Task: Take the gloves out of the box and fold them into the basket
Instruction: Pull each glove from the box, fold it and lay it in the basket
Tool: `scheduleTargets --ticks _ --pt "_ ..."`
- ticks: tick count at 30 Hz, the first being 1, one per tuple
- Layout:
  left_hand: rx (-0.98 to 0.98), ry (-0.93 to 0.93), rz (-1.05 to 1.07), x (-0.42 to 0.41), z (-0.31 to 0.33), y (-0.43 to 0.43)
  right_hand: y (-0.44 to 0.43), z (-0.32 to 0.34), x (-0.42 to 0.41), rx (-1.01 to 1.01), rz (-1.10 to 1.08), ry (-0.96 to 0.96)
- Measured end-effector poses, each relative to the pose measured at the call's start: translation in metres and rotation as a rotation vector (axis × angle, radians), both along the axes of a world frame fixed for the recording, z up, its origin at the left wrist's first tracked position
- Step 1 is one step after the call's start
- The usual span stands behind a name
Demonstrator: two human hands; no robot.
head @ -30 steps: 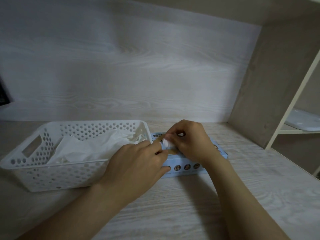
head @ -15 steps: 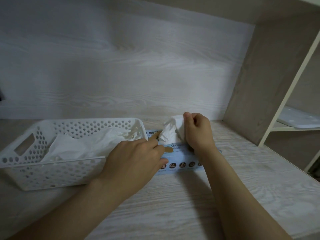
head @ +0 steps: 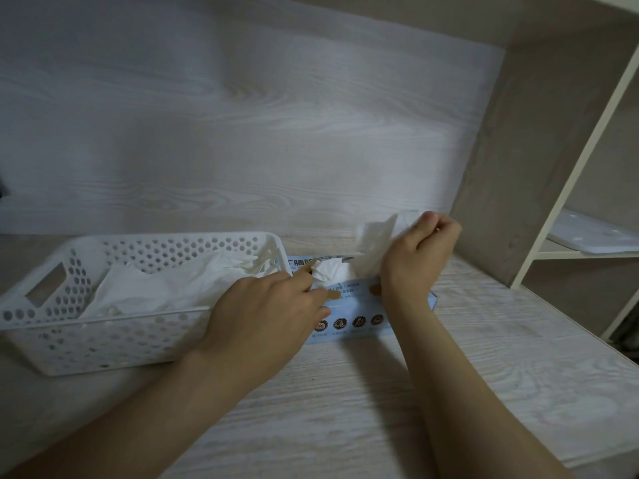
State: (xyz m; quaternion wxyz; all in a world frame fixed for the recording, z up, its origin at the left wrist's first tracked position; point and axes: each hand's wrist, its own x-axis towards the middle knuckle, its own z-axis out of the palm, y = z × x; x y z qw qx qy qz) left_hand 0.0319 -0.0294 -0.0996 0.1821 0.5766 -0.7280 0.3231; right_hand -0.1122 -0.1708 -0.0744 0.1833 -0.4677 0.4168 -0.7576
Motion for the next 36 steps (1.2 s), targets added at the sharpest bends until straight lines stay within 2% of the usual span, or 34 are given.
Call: scheduleTargets --ticks 6,9,12,16,21,25,29,32,36 --pt "-0.059 -0.035 -0.003 0.001 -0.003 0.0 0.031 0.02 0.005 -0.193 -0.068 -0.037" --pt "-0.055 -0.018 -0.005 0.002 -0.004 0.0 0.044 0.029 0.007 -0.263 -0.045 -0.069" --pt "-0.044 0.017 -0.011 0.002 -0.007 0.001 0.046 0.03 0.007 -0.29 0.034 -0.012" --pt "-0.082 0.105 -0.031 0.001 -0.004 0.008 0.04 0.019 0.013 -0.069 0.26 0.087" --pt "-0.205 0.221 -0.057 0.0 0.012 0.022 0.052 0.025 0.012 0.238 0.657 -0.016" --pt "-0.256 0.419 -0.005 0.002 0.017 0.022 0.053 0.03 0.012 0.476 0.892 0.023" --pt "-0.271 0.518 -0.014 0.008 0.021 0.022 0.054 0.032 0.012 0.502 1.02 0.017" --pt "-0.288 0.553 -0.036 0.015 0.022 0.023 0.057 0.033 0.011 0.397 0.948 0.11" --pt "-0.276 0.635 0.0 0.017 0.023 0.023 0.057 0.022 0.015 0.167 0.599 0.45"
